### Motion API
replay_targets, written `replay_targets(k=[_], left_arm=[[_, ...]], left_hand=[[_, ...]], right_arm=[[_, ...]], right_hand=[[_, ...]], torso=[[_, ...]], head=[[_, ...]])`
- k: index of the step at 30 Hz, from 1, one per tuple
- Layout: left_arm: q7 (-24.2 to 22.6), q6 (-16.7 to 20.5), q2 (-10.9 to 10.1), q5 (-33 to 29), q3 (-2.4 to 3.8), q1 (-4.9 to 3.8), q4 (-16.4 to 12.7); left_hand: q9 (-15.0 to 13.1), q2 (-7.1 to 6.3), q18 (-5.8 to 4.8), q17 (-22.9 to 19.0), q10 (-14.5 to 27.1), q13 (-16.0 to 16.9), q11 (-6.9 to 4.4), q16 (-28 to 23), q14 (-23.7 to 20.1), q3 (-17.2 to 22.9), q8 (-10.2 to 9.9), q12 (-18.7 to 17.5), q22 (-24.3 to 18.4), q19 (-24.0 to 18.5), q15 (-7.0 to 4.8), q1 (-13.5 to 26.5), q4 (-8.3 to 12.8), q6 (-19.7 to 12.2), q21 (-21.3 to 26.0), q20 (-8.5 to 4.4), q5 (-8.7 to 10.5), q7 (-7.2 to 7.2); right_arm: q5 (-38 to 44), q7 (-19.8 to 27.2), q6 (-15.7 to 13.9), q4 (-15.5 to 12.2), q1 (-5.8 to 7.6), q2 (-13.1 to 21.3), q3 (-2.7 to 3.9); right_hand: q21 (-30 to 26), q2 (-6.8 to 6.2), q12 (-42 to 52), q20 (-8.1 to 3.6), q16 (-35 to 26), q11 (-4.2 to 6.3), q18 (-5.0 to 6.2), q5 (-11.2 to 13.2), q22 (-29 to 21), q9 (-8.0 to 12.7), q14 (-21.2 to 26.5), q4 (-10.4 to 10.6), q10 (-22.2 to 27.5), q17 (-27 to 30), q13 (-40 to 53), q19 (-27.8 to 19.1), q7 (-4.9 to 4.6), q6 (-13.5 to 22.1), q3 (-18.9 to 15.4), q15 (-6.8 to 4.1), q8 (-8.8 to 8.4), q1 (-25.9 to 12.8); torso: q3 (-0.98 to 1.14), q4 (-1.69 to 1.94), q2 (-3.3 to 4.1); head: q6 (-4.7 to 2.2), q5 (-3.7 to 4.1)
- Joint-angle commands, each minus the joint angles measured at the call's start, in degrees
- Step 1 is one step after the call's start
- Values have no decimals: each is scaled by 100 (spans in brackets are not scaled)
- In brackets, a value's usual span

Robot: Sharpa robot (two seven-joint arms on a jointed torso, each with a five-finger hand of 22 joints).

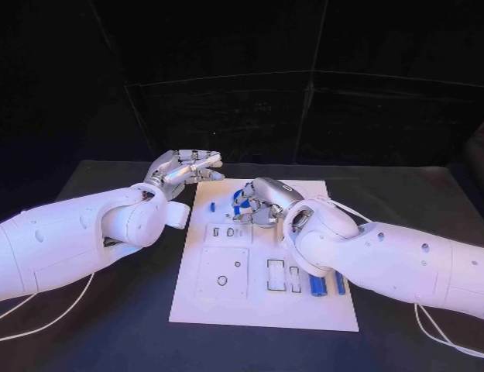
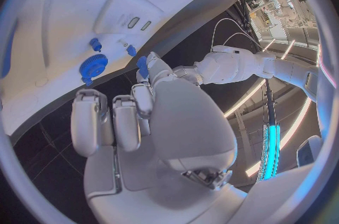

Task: Assemble the parts on the task board

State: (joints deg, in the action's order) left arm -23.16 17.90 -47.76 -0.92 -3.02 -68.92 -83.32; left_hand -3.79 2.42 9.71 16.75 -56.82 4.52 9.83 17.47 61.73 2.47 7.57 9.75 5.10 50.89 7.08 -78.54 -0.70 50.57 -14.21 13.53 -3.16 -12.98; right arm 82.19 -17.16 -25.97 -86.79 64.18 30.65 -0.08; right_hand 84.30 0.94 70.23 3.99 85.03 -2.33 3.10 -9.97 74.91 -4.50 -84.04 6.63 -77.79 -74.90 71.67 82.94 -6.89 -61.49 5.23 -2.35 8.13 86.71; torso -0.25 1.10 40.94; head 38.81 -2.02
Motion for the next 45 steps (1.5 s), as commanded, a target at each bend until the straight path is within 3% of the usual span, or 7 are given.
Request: replay_targets(k=[1,5,10,17,29,45], left_arm=[[-93,-4,10,-11,5,-13,13],[-99,-3,24,-13,6,-15,19],[-100,-4,33,-13,6,-16,33],[-98,-14,43,-14,6,-16,47],[-93,-35,50,-14,6,-16,47],[-88,-43,48,-14,6,-16,51]], left_hand=[[5,63,83,9,12,-6,18,-21,-46,-11,-31,-27,-8,-4,-9,-12,36,-31,30,18,12,-25],[4,64,83,9,11,-6,18,-22,-47,-12,-31,-27,-9,-4,-9,-12,37,-30,31,18,12,-24],[4,64,83,9,11,-6,18,-22,-47,-12,-31,-27,-9,-4,-9,-12,37,-30,31,18,12,-24],[4,64,83,9,11,-6,18,-22,-47,-12,-31,-27,-9,-4,-9,-12,37,-30,31,18,12,-24],[3,66,82,10,8,-5,18,-27,-52,-12,-30,-27,-11,-6,-7,-11,40,-28,33,19,12,-25],[2,69,83,11,4,-5,18,-29,-55,-12,-29,-26,-12,-6,-7,-11,44,-25,36,20,12,-26]], right_arm=[[325,-272,204,85,-40,-112,-61],[392,-319,282,179,-75,-233,-138],[487,-362,383,253,-125,-314,-176],[545,-436,626,307,-157,-346,-190],[598,-530,778,371,-189,-352,-193],[724,-700,772,411,-223,-339,-193]], right_hand=[[3,111,-25,-25,-8,86,-21,-10,160,-21,-412,-5,-65,-657,-19,-21,56,-71,24,-19,26,43],[3,109,-29,-25,-10,85,-20,-11,159,-21,-411,-6,-62,-655,-21,-22,56,-70,25,-19,25,42],[1,97,-32,-24,-11,85,-20,-16,157,-19,-411,-12,-59,-655,-22,-23,54,-66,30,-18,22,39],[2,86,-39,-23,-11,82,-20,-18,159,-18,-411,-14,-54,-656,-26,-22,51,-62,33,-17,18,31],[-4,63,-51,-20,-19,76,-19,-17,149,-14,-408,-8,-46,-644,-32,-26,44,-53,37,-12,10,-5],[-6,38,-55,-18,-21,73,-18,-9,147,-13,-408,-7,-44,-643,-32,-27,42,-52,38,-9,7,-30]], torso=[[3,-5,2],[8,0,5],[12,-3,3],[11,-7,0],[10,-3,0],[14,-9,0]], head=[[25,-51],[56,-72],[97,-95],[134,-116],[143,-124],[155,-132]])
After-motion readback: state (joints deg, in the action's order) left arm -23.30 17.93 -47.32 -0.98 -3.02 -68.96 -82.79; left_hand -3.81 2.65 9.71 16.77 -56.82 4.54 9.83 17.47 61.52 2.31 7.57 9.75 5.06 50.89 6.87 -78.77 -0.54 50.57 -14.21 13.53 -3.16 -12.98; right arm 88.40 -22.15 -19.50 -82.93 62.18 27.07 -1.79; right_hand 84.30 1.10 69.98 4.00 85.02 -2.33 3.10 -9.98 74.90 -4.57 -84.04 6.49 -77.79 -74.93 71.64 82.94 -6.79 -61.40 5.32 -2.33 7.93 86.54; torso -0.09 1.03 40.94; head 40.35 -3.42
